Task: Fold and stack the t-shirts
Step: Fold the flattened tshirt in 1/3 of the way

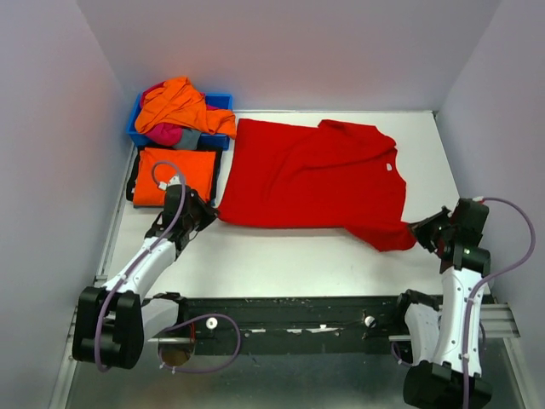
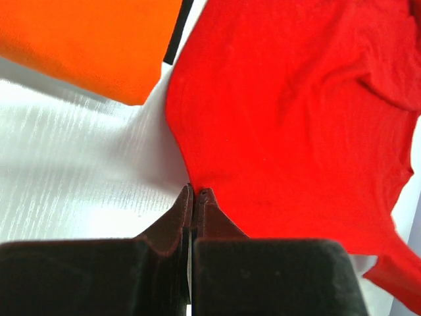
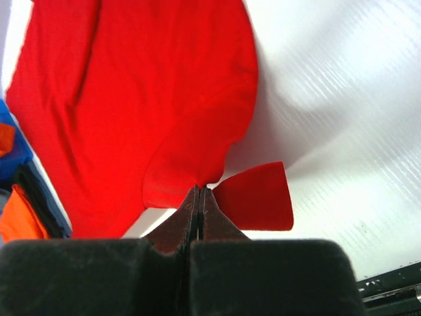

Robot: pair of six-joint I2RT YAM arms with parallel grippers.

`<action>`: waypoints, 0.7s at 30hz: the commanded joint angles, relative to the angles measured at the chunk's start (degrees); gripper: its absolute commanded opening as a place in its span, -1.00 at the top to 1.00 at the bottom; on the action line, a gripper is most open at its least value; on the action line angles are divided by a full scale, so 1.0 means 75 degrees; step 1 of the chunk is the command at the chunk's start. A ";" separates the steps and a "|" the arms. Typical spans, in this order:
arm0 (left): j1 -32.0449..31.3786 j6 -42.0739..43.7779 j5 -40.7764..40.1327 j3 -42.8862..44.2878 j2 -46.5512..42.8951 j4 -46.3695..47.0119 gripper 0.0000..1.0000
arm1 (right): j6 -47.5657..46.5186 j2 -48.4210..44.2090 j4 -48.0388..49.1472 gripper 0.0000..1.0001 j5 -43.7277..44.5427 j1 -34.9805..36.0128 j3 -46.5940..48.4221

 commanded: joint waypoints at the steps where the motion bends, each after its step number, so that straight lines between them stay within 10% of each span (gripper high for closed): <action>1: -0.0017 0.0186 0.0099 0.0417 0.0221 -0.0020 1.00 | 0.0216 0.0257 -0.0906 0.99 0.0755 -0.0034 0.0842; 9: -0.0017 0.0023 0.0146 -0.0040 0.0033 0.0167 1.00 | 0.0638 -0.1172 -0.0418 0.99 0.0067 -0.0034 -0.0422; 21: -0.0063 -0.0200 0.0286 0.1154 0.1403 0.0636 1.00 | 0.0673 0.1392 0.1129 0.99 -0.0087 -0.0034 0.0279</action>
